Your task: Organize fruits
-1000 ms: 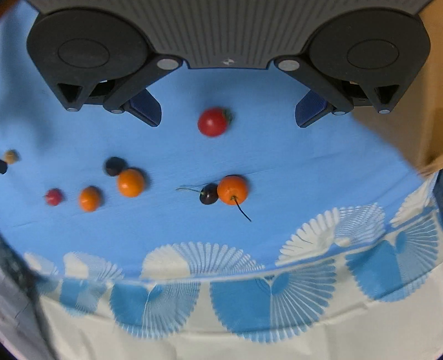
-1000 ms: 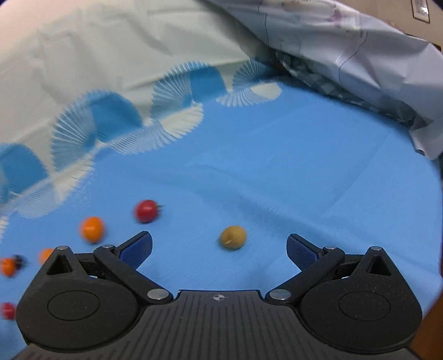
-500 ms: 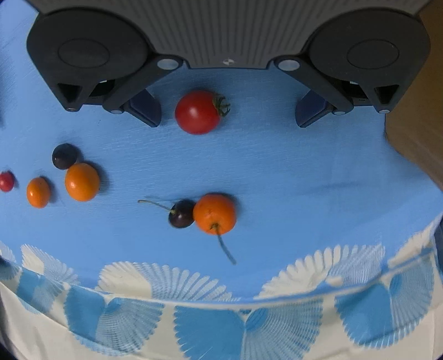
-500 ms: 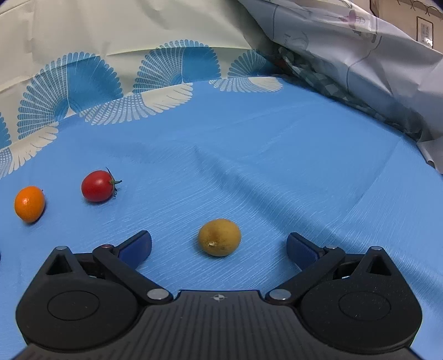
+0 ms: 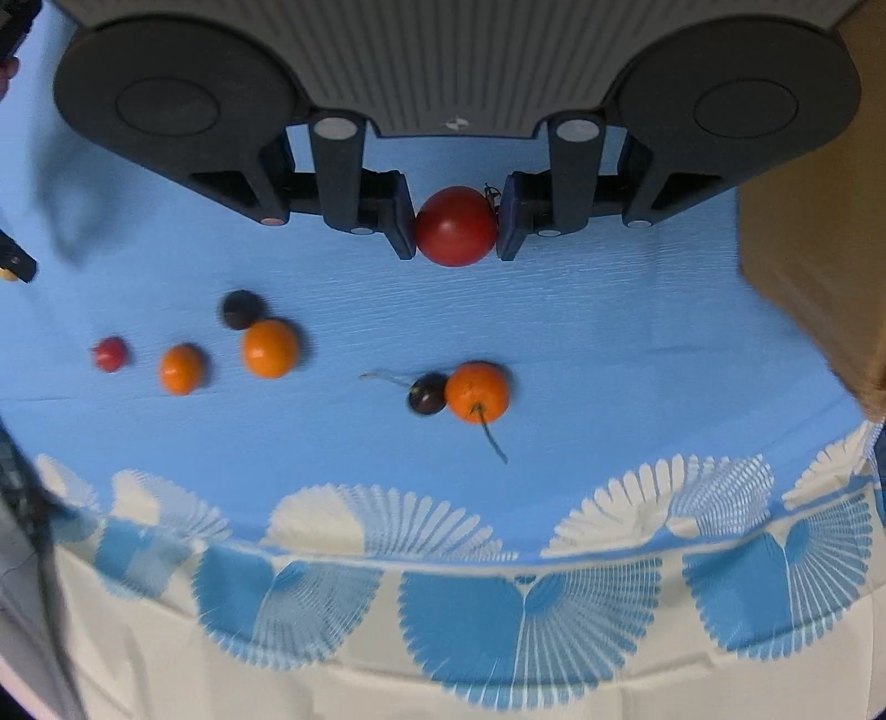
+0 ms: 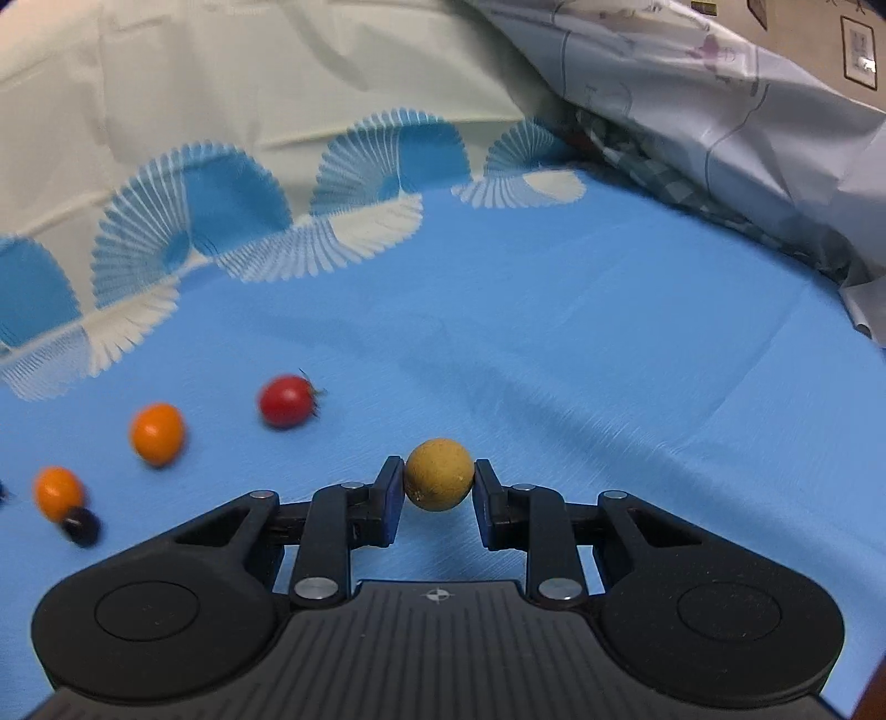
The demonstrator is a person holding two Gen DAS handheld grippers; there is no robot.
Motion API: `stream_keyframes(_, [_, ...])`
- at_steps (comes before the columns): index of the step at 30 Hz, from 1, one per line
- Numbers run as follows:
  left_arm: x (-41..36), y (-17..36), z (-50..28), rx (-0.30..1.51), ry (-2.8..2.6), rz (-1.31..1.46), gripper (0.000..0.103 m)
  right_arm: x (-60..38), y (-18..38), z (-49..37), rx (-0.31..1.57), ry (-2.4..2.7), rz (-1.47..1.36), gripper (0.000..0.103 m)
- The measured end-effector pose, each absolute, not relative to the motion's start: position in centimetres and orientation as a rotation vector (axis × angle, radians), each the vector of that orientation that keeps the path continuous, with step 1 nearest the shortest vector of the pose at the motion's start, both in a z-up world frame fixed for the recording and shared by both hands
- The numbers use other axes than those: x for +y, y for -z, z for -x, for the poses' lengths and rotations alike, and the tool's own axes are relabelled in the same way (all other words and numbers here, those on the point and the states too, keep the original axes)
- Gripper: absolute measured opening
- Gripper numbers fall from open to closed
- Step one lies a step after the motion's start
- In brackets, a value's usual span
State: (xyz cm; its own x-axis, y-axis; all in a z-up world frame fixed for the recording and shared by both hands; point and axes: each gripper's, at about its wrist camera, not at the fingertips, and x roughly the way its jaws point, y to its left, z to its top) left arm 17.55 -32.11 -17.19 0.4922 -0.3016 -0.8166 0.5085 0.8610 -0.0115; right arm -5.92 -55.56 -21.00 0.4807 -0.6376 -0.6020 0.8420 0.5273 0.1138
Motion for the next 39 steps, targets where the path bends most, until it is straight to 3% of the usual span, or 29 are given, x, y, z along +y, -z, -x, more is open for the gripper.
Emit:
stream_keyframes(9, [-25.9, 7.2, -11.2, 0.884, 0.591, -0.206, 0.035, -46.4, 12.8, 9.1, 0.407, 0.754, -0.425, 0.027])
stream_keyframes(17, [-16.5, 1.0, -5.4, 0.804, 0.532, -0.208, 0.035, -34.2, 7.5, 11.8, 0.399, 0.476, -0.408, 0.027])
stream_keyframes(31, [2.0, -0.4, 3.1, 0.826, 0.348, -0.116, 0.035, -15.4, 2.2, 15.4, 0.461, 0.059, -0.27, 0.027])
stream_keyframes(39, [7.7, 0.5, 7.4, 0.788, 0.288, -0.082, 0.035, -10.1, 0.6, 16.9, 0.452, -0.024, -0.147, 0.028])
